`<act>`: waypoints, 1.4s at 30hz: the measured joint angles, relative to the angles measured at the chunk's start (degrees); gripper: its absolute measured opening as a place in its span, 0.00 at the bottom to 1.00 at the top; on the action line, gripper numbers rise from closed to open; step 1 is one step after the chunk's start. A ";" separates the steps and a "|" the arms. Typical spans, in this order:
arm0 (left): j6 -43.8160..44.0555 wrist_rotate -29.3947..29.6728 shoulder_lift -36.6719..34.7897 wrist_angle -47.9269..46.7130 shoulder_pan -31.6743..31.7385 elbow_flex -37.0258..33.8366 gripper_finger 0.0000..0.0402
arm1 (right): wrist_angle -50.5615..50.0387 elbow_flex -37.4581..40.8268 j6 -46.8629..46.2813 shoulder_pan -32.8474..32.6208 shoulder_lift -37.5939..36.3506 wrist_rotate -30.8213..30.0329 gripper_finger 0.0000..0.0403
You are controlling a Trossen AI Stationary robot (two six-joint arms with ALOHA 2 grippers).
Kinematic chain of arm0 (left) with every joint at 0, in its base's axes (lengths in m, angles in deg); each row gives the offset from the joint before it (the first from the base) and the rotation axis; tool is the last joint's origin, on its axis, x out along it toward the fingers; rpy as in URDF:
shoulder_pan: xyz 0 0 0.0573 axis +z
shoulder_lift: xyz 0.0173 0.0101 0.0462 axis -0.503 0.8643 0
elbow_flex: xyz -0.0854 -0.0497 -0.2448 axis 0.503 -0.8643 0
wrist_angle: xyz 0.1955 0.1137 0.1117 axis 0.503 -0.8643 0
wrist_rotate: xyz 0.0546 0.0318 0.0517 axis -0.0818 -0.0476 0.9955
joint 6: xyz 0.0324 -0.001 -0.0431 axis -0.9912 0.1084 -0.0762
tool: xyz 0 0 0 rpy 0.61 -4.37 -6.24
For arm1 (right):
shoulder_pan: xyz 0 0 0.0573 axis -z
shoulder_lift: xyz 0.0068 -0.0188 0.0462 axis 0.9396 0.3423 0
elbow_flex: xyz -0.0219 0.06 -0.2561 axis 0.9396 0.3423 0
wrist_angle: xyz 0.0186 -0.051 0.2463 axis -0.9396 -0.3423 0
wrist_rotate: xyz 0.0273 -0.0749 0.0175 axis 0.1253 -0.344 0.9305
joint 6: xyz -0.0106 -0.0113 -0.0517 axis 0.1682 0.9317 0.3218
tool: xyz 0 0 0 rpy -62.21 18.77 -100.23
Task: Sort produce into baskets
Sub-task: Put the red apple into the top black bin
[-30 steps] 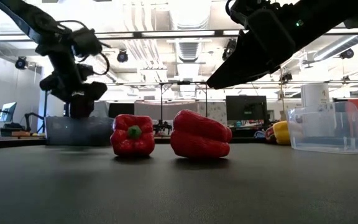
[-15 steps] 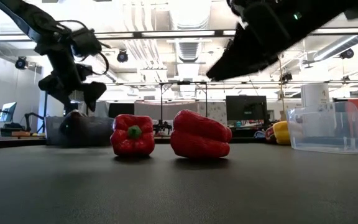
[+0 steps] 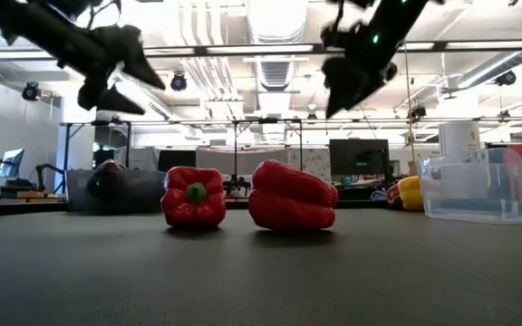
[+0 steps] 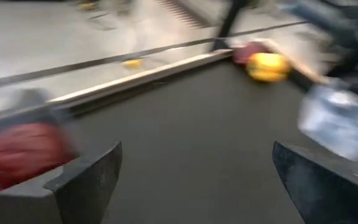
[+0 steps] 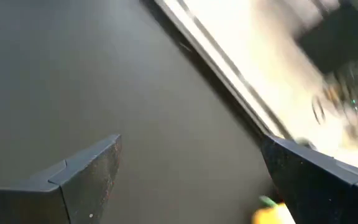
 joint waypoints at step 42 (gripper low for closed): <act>-6.05 20.46 13.55 32.00 -38.13 -7.29 0.99 | -3.33 -5.47 -0.11 49.12 23.05 18.45 0.94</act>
